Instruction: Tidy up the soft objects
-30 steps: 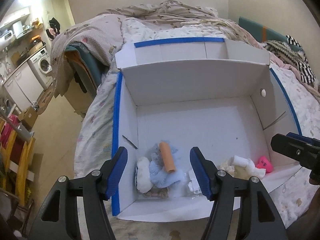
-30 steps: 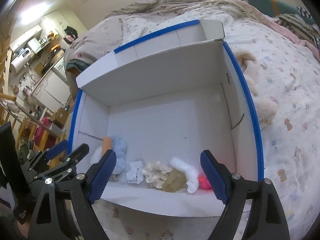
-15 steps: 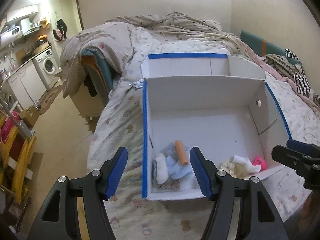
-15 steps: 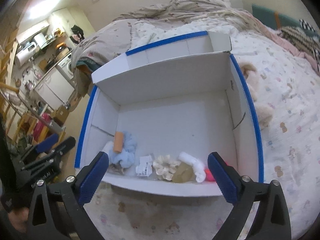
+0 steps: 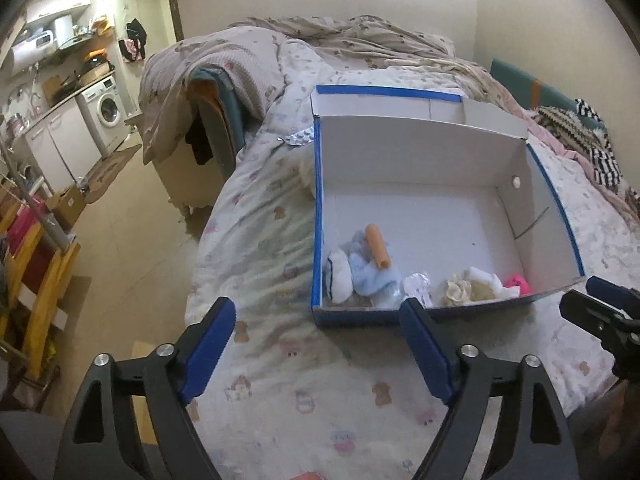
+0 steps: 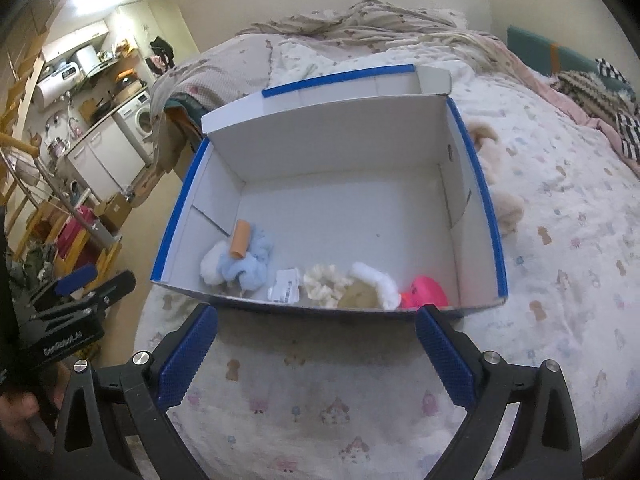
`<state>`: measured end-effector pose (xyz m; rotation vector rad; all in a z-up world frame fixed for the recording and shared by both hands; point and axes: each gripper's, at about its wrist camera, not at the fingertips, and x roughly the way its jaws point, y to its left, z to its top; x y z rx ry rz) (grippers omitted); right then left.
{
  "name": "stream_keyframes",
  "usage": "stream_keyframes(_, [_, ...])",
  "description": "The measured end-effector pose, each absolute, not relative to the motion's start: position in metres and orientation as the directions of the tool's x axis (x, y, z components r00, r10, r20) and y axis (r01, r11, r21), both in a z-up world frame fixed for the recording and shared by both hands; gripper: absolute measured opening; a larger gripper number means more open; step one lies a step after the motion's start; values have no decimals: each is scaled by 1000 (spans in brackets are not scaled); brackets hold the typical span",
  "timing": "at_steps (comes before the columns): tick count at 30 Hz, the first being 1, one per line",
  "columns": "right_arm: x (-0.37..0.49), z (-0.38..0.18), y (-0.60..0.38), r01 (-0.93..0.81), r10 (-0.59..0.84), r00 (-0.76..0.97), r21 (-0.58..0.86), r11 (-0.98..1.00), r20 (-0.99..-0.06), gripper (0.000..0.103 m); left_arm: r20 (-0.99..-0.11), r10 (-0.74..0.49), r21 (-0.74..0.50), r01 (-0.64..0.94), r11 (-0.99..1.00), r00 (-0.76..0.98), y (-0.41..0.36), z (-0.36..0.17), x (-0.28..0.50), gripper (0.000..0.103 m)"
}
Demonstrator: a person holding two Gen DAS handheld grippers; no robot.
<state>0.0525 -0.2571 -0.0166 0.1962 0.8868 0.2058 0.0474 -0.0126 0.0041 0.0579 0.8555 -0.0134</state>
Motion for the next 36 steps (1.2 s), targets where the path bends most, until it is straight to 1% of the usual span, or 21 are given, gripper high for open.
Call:
stream_keyframes(4, [43, -15, -257, -84, 266, 630, 277, 957, -729, 103, -735, -5, 44, 55, 998, 679, -15, 8, 35, 90])
stream_keyframes(5, [40, -12, -255, -89, 261, 642, 268, 959, -721, 103, -723, -2, 50, 55, 997, 691, -16, 10, 33, 94])
stream_keyframes(12, [27, 7, -234, -126, 188, 742, 141, 982, -643, 103, -626, -9, 19, 28, 999, 780, -12, 29, 22, 101])
stream_keyframes(16, [23, 12, -232, -114, 150, 785, 98, 989, -600, 103, -587, 15, 16, -7, 1000, 810, -9, 36, 20, 102])
stream_keyframes(24, [26, 13, -231, -102, 130, 795, 82, 991, -592, 103, -609, -1, 20, 16, 1000, 793, -15, 30, 20, 102])
stream_keyframes(36, [27, 11, -231, -99, 131, 793, 86, 991, -596, 103, -616, -11, 17, 27, 999, 788, -19, 30, 20, 102])
